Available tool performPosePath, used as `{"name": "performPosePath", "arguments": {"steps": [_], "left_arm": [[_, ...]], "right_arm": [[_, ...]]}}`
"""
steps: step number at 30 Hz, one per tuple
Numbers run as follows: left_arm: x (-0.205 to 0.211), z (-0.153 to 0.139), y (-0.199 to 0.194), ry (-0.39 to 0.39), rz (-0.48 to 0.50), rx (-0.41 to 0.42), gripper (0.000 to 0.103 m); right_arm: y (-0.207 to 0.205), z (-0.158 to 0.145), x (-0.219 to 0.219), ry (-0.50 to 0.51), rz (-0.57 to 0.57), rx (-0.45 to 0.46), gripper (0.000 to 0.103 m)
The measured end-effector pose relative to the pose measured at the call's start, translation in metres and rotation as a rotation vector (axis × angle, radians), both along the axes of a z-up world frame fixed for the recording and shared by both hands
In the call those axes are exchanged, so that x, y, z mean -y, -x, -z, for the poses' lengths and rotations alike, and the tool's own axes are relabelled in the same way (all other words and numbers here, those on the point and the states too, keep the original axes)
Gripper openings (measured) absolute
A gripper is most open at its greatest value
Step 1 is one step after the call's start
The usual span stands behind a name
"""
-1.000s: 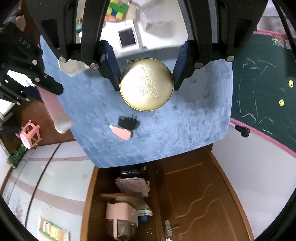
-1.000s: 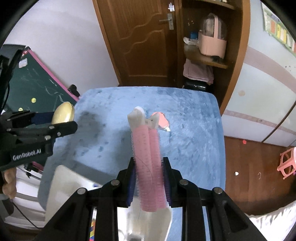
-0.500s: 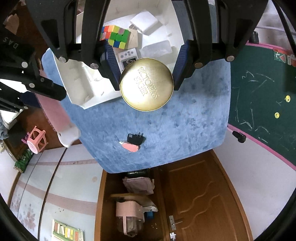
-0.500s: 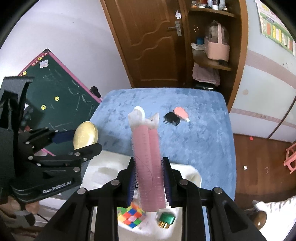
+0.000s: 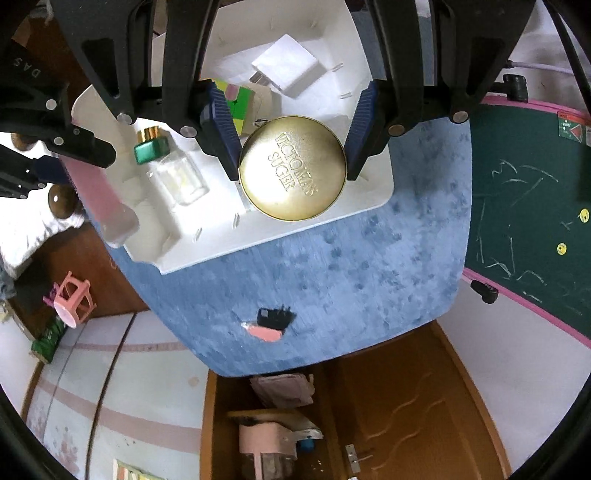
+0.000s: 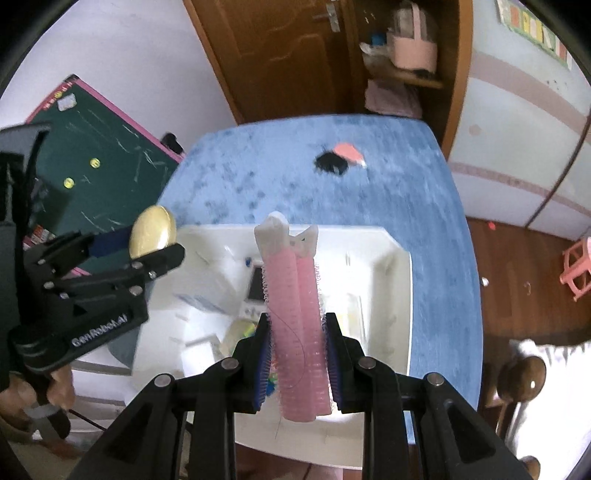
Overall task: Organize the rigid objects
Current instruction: 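Carry the gold case and pink roller over the white tray, then lower the gold case and pink roller into the tray and open both tools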
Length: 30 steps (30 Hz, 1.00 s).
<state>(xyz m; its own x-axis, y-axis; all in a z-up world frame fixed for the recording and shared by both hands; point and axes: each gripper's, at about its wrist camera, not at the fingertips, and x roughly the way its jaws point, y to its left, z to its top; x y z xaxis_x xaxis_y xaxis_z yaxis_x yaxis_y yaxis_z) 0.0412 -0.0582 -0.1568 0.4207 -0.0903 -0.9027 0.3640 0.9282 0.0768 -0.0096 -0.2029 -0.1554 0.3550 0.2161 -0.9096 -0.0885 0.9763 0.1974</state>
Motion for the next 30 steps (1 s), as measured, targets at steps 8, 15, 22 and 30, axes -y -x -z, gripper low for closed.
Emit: {"name": "performPosePath", "arguments": {"steps": [8,15,22,30], "left_arm": [[0.005,0.029,0.010,-0.050,0.066,-0.047,0.059],[0.008,0.045,0.018,-0.085,0.110,-0.060,0.059],[0.004,0.049,0.020,-0.105,0.124,-0.071,0.059],[0.002,0.047,0.024,-0.120,0.145,-0.084,0.078]], "right_arm": [[0.011,0.032,-0.004,0.041,0.035,-0.079,0.026],[0.014,0.058,-0.009,0.059,0.065,-0.140,0.027],[0.017,0.070,-0.015,0.075,0.069,-0.172,0.027],[0.018,0.072,-0.021,0.096,0.061,-0.174,0.030]]}}
